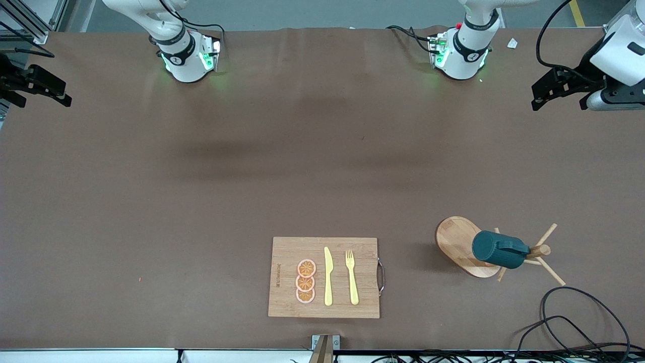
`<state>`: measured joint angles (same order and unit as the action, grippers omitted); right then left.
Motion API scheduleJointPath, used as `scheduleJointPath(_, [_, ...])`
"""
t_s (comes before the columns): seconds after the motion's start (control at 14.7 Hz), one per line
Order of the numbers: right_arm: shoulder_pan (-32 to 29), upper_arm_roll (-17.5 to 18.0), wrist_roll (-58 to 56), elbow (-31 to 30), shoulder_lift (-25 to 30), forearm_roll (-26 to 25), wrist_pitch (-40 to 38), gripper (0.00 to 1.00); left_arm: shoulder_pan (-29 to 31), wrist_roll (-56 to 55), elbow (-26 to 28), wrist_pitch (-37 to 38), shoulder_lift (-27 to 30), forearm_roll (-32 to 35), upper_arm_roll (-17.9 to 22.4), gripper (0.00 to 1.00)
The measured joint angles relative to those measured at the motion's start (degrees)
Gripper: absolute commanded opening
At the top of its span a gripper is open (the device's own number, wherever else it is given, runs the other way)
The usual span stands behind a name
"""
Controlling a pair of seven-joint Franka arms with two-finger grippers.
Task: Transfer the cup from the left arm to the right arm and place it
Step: 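Move the left gripper toward the teal mug on the mug tree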
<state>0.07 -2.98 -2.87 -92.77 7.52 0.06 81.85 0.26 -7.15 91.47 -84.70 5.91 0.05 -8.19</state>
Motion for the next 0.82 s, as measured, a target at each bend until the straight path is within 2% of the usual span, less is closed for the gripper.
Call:
scheduleJointPath(0.41, [0.0, 0.0, 0.0, 0.0, 0.0, 0.0, 0.0, 1.0, 0.11, 0.01, -0.67, -0.36, -0.46, 0.03, 0.34, 1.0])
scheduleJointPath(0.61, [0.0, -0.01, 0.0, 0.0, 0.0, 0.0, 0.0, 1.0, 0.85, 0.19, -4.89, -0.64, -3.66, 1.13, 0.56, 1.0])
scheduleJointPath(0.82, [0.0, -0.01, 0.0, 0.0, 0.0, 0.0, 0.0, 1.0, 2.26, 0.2, -6.51, -2.19, -7.12, 1.18, 0.61, 1.0])
